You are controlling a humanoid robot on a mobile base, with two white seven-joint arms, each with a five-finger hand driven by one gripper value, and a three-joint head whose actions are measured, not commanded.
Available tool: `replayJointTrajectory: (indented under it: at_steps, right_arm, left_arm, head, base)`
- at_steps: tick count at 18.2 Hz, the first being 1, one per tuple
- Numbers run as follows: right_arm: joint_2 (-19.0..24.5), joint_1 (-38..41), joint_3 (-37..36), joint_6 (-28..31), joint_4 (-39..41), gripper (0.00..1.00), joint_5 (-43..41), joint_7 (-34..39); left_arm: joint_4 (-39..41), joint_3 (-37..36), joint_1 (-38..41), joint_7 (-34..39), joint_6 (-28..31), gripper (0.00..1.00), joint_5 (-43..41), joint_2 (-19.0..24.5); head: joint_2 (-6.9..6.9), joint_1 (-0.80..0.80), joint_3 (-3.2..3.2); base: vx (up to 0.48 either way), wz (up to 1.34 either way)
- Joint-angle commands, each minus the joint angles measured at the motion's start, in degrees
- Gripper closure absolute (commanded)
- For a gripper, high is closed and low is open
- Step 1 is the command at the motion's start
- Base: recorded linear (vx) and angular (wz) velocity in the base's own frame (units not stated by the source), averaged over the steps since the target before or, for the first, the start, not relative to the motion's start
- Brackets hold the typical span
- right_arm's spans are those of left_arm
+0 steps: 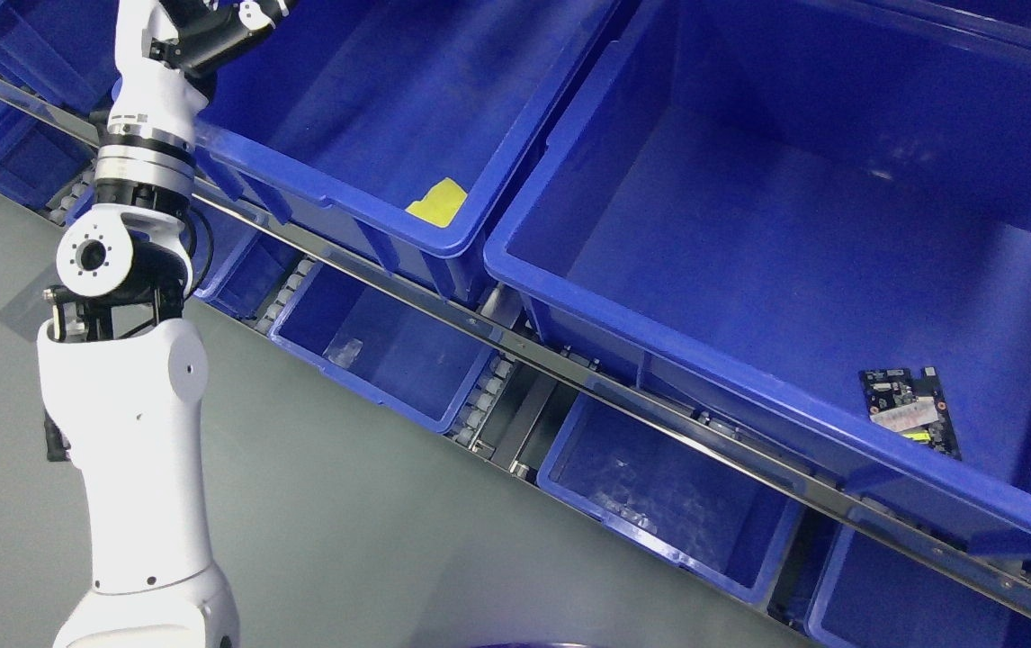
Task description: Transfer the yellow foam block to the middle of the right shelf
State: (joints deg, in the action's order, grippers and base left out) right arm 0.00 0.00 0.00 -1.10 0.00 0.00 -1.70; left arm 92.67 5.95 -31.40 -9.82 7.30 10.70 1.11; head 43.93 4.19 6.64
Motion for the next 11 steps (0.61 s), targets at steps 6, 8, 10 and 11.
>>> replayJointTrajectory:
  at_steps: [6,8,10,11]
  right_arm:
    - [-1.0,1.41,-0.7,-0.04,1.0,0.0,0.18,0.03]
    - [-1.0,1.32,-0.7,-0.04,1.0,0.0,0.18,0.03]
    - [-1.0,1.41,-0.7,-0.04,1.0,0.0,0.18,0.03]
    - [-1.0,1.41,-0.7,-0.04,1.0,0.0,0.18,0.03]
  left_arm:
    - [5.85,-0.41,3.02,-0.03,-0.1,0.0,0.99,-0.11]
    - [5.94,-0.41,3.02,-0.03,-0.1,0.0,0.99,-0.11]
    - [5.85,-0.24,3.02,-0.03,-0.1,0.0,0.99,-0.11]
    - [5.94,-0.15,3.02,-0.03,-0.1,0.0,0.99,-0.11]
  head:
    - [0.0,0.0,0.0]
    - [0.0,0.0,0.0]
    - [0.0,0.0,0.0]
    - [0.0,0.0,0.0]
  base:
    - [0.0,0.0]
    - [0.0,0.0]
    - [0.0,0.0]
    - [0.0,0.0]
